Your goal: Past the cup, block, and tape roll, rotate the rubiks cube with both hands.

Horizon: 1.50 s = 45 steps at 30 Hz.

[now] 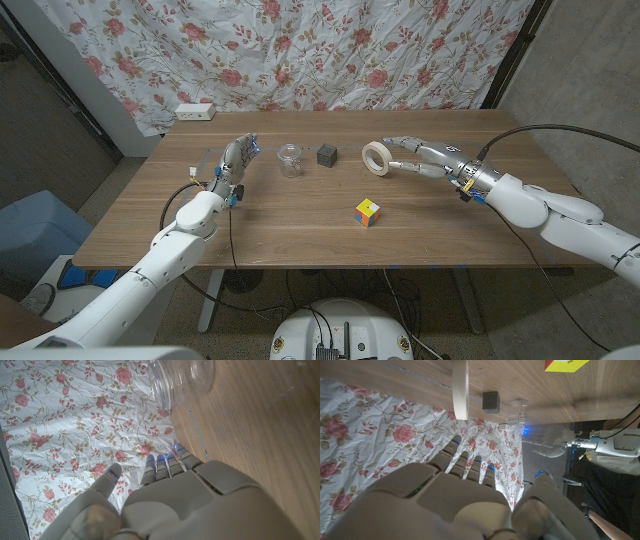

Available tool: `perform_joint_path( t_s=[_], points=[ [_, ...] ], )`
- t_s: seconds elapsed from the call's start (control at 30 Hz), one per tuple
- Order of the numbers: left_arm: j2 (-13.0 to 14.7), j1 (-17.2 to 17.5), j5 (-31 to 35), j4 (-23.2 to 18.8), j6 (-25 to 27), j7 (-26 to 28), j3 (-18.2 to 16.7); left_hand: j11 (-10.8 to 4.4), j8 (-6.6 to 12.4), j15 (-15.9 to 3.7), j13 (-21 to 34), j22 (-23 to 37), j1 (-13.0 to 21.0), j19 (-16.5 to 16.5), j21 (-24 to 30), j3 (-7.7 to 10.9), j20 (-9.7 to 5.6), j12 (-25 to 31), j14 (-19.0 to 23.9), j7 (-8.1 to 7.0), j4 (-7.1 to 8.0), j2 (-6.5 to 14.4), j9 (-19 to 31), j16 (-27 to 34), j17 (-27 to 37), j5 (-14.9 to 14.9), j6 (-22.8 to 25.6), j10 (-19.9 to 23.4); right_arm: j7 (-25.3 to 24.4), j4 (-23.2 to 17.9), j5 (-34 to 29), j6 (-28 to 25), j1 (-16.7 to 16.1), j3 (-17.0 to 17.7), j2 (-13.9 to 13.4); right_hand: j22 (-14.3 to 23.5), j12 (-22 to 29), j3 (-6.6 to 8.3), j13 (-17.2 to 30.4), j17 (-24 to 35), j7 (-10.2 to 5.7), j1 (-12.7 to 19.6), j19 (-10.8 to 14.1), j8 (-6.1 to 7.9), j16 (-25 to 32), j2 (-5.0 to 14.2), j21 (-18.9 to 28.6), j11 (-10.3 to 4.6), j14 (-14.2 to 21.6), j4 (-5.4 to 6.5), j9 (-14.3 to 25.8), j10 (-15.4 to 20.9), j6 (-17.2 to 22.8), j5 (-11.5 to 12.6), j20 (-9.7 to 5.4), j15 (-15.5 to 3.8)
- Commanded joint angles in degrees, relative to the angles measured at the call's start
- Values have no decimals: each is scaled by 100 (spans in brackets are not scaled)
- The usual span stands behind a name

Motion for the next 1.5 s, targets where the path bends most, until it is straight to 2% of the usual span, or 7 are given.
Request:
perform_joint_path(
  t_s=[0.03,0.3,0.47,0.6,0.67,1.03,1.5],
  points=[
    [64,89,43,-218,154,192,-61,-3,-1,-5,19,25,21,54,48,20,-9,25,63,-5,-24,480,24,18,16,-8,63,45,557,21,-235,332,275,-127,-320,16,0,49,19,-15,-7,129,-77,17,-8,1,-3,-8,-106,-120,14,-65,-85,-38,51,30],
    [71,109,63,-230,211,277,-90,-9,-6,1,20,25,14,64,47,27,1,21,67,-7,-18,487,23,12,19,-9,75,61,1509,-363,20,36,474,-170,-538,19,15,184,33,-72,-19,462,-304,16,-6,-58,-5,47,-361,-466,27,-198,-351,-130,149,107],
    [61,111,60,-198,202,293,-107,-2,-6,-2,20,26,8,69,46,31,-2,19,67,-5,-10,494,24,10,22,-10,89,74,2106,-581,168,-136,643,-236,-623,19,11,252,41,-97,-14,621,-401,30,-15,-79,-8,66,-497,-617,33,-279,-437,-134,213,189],
    [49,86,63,-169,222,307,-106,-13,-8,-8,20,26,3,79,48,34,18,18,71,-7,-2,499,24,10,24,-10,94,83,2424,-773,134,-325,733,-276,-649,19,6,319,50,-119,-31,788,-478,47,-15,-113,-2,90,-617,-757,40,-373,-508,-121,276,264],
    [38,72,63,-144,213,301,-103,-15,-8,-8,20,26,1,81,48,36,19,18,74,-10,2,501,24,11,25,-10,98,87,2426,-855,59,-414,713,-264,-650,18,48,361,55,-132,-61,890,-471,100,15,-134,16,28,-611,-827,44,-306,-427,-114,285,256],
    [29,51,61,-93,247,320,-102,-4,-9,-10,21,27,-10,96,48,43,23,12,89,-7,22,511,25,13,28,-11,117,99,3020,-1436,-253,-1044,831,-345,-706,15,56,444,62,-166,-76,1148,-549,118,25,-250,11,-31,-709,-939,50,-317,-448,-128,386,364],
    [32,98,37,-77,215,351,-147,-4,-11,-7,22,28,-22,106,47,51,24,13,97,-8,48,517,27,11,31,-11,136,132,3772,-1845,-601,-1319,1186,-600,-604,10,90,541,80,-196,-39,1472,-591,199,53,-406,17,-78,-756,-980,69,-279,-347,-157,485,458]
  ],
)
